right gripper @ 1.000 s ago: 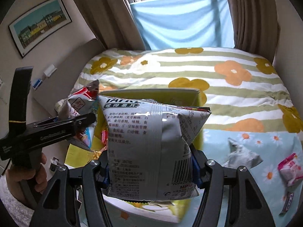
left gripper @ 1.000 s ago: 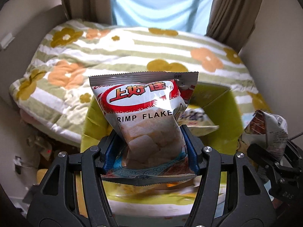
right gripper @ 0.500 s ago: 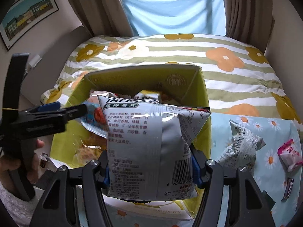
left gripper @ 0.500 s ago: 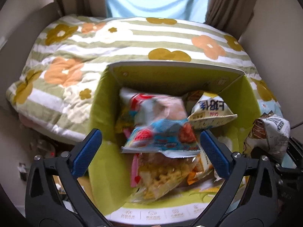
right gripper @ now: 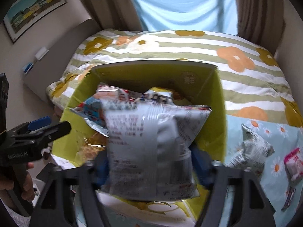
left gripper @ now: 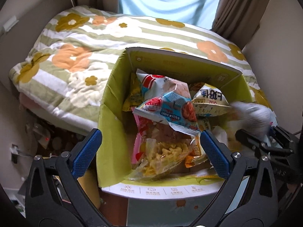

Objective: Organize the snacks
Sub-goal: 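Carry the shrimp-flake bag and white chip bag into the box, opening both tools, then move both tools back over the remaining snacks on the cloth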

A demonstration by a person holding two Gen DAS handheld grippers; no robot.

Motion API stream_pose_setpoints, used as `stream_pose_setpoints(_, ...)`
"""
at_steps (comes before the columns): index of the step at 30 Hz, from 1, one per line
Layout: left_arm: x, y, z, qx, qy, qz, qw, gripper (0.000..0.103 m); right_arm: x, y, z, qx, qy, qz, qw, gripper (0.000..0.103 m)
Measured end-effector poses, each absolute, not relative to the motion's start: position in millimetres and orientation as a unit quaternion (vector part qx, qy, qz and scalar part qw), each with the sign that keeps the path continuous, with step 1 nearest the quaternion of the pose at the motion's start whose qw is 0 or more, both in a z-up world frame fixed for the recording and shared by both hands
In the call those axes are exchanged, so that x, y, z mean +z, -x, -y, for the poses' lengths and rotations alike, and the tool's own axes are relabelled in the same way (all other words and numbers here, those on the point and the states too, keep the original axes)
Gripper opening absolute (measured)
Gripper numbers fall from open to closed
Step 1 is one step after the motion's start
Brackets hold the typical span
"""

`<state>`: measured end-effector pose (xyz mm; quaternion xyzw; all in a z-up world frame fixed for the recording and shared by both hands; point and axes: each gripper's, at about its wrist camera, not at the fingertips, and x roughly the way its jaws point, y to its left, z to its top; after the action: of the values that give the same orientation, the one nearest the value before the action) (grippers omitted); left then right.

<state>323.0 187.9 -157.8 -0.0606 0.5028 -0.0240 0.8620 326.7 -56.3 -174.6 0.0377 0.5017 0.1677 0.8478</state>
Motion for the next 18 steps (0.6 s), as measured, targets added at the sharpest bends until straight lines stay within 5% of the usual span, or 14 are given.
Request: stream_pose_setpoints(18,-146,-311,-179,-0.062,0.064,-0.487,0.869,0.103,-151,-284,76,0.126,-0.027,-0.465,0.876,0.103)
